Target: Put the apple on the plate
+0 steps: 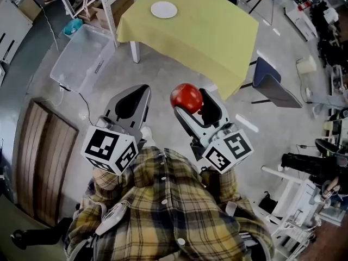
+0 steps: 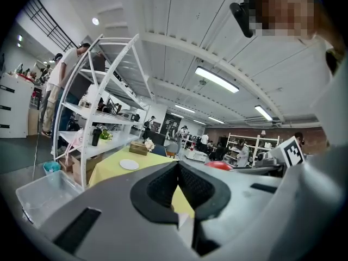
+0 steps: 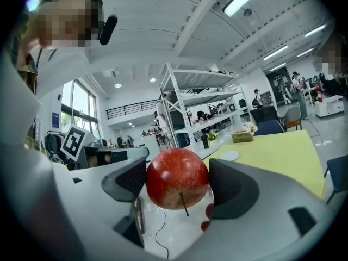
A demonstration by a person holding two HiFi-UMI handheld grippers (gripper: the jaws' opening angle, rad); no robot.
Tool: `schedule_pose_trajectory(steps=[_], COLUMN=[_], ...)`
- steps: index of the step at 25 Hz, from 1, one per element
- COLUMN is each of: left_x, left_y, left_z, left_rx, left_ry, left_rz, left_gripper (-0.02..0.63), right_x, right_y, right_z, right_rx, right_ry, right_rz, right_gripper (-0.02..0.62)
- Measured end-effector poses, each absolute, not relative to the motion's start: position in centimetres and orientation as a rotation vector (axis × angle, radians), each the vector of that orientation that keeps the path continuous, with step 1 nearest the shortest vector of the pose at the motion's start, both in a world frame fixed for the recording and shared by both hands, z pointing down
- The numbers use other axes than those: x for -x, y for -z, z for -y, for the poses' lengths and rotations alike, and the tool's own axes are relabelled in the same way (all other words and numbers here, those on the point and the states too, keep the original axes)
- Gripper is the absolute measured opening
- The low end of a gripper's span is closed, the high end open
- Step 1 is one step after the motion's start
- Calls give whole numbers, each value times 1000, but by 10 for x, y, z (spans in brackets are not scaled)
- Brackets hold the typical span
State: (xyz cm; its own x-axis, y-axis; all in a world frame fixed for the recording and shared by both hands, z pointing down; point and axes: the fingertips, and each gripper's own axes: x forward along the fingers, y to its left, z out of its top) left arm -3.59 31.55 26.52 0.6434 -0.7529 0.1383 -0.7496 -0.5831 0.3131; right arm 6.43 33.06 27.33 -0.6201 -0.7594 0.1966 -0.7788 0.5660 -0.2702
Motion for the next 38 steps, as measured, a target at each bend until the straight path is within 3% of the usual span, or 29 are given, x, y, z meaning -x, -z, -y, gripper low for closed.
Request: schedule_pose_trajectory(steps=[22, 38], left_x=[77, 44], left_y=[-291, -259], left_z=[-210, -85], left_rx=[-2442, -2454], left_ry=[-7, 72], left_rz=[1195, 1314], left_gripper=[6, 6], right_x=[-55, -88], right_y=[-293, -266], right_z=[-212, -81], right_rx=[-1399, -1300], right_ry=[-614, -536], right_rz=[2649, 2736], right_gripper=[350, 350])
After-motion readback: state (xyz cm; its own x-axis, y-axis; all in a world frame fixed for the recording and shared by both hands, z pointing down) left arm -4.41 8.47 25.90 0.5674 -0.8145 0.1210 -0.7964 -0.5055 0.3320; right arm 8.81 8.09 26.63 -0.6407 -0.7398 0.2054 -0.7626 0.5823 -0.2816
